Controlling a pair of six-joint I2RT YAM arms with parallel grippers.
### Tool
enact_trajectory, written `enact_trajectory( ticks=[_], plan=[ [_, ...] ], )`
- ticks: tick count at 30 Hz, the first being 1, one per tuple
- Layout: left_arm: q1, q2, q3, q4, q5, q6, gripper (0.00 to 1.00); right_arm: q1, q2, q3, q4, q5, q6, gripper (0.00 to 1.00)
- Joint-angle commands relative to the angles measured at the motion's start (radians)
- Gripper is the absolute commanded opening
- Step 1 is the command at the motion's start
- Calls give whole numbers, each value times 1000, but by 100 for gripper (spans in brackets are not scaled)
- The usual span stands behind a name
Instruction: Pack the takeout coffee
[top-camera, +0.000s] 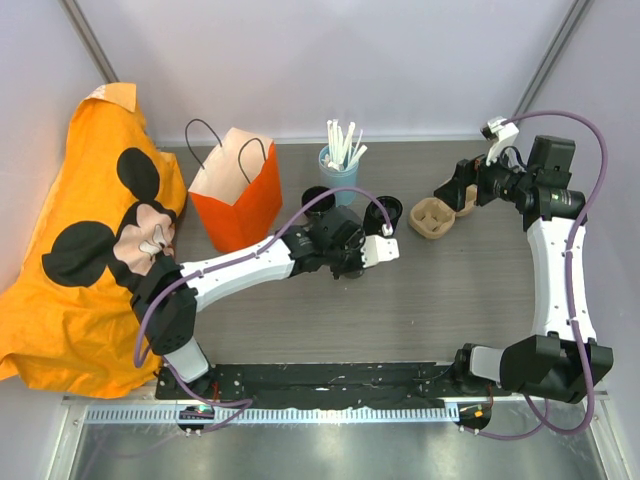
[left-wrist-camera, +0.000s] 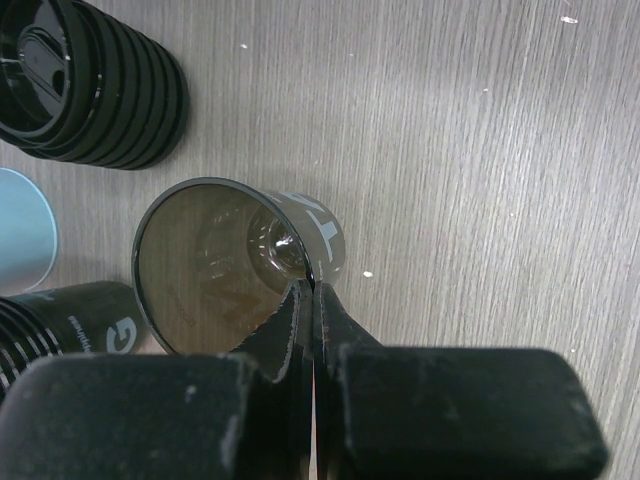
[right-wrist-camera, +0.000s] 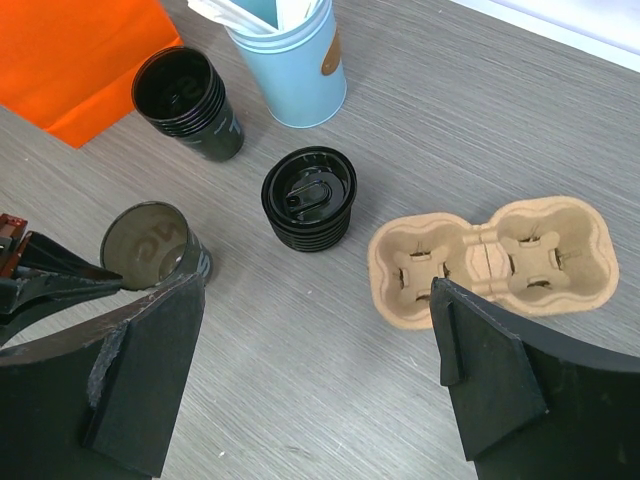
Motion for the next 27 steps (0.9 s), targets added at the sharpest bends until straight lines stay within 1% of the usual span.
enact_trajectory(
  ticks=[1,6,14,19,27],
  plan=[
    [-11,-33,-28,73,-9,-20,1,-6,-44,-8,53,-22,-2,100],
    [-19,-34,-57,88,-13,-21,2,-9,-51,-17,60,-28,1,100],
    [-21,-31,-63,96,-15,-26,3,-14,-59,-25,64,-33,1,100],
    [-24,-31,-65,93,-18,-27,7,-15,-62,-29,67,-36,1,100],
    [-25,-31,-71,88,-9,-26,9,-17,-65,-31,67,-38,0,100]
  ],
)
